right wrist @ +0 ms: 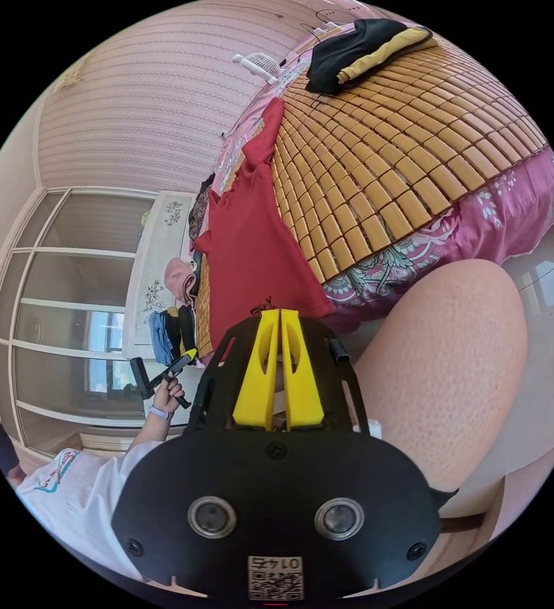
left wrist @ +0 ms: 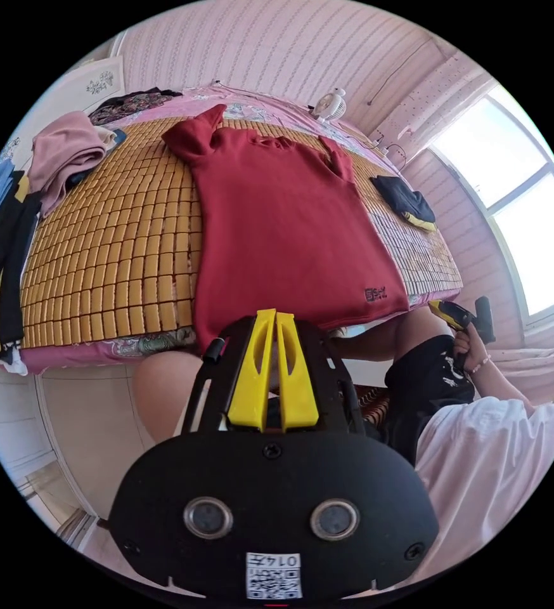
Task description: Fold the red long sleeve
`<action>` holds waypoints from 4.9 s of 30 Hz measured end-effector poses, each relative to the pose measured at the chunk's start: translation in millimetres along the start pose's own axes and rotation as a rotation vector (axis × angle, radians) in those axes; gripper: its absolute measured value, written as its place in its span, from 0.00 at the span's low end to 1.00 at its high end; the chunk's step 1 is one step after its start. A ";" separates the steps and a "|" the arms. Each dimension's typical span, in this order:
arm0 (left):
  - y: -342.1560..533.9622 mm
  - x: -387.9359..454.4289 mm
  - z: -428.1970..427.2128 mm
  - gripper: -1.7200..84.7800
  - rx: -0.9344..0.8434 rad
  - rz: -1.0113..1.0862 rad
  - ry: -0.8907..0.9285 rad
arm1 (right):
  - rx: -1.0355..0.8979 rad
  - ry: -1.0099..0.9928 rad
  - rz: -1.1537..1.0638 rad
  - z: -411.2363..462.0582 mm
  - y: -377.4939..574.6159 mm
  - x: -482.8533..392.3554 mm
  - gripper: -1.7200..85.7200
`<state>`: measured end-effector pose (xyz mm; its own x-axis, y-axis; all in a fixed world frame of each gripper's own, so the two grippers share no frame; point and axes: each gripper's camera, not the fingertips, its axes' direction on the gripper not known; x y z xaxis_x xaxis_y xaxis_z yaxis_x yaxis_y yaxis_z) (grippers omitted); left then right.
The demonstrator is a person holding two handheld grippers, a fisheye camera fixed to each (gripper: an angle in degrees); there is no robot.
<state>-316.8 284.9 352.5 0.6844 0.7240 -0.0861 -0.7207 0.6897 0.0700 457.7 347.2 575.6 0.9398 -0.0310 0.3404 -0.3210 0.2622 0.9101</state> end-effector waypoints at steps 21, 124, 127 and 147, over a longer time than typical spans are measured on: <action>-195.0 73.0 179.1 0.05 0.101 0.416 -0.001 | 0.236 0.326 -0.525 43.4 -185.8 -125.5 0.18; -282.2 217.8 547.8 0.11 -0.007 0.605 0.078 | 0.585 0.452 0.030 -189.4 -131.9 94.2 0.14; -306.4 216.9 568.5 0.11 -0.006 0.561 -0.010 | 0.398 0.590 0.083 -168.5 -152.8 101.2 0.14; -359.5 236.1 590.5 0.04 -0.028 0.490 -0.073 | 0.340 0.767 0.062 -149.3 -160.9 68.2 0.04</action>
<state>168.9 216.2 893.8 0.2699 0.9627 0.0205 -0.9616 0.2683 0.0582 591.0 446.9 417.1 0.6990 0.6705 0.2487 -0.2770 -0.0668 0.9585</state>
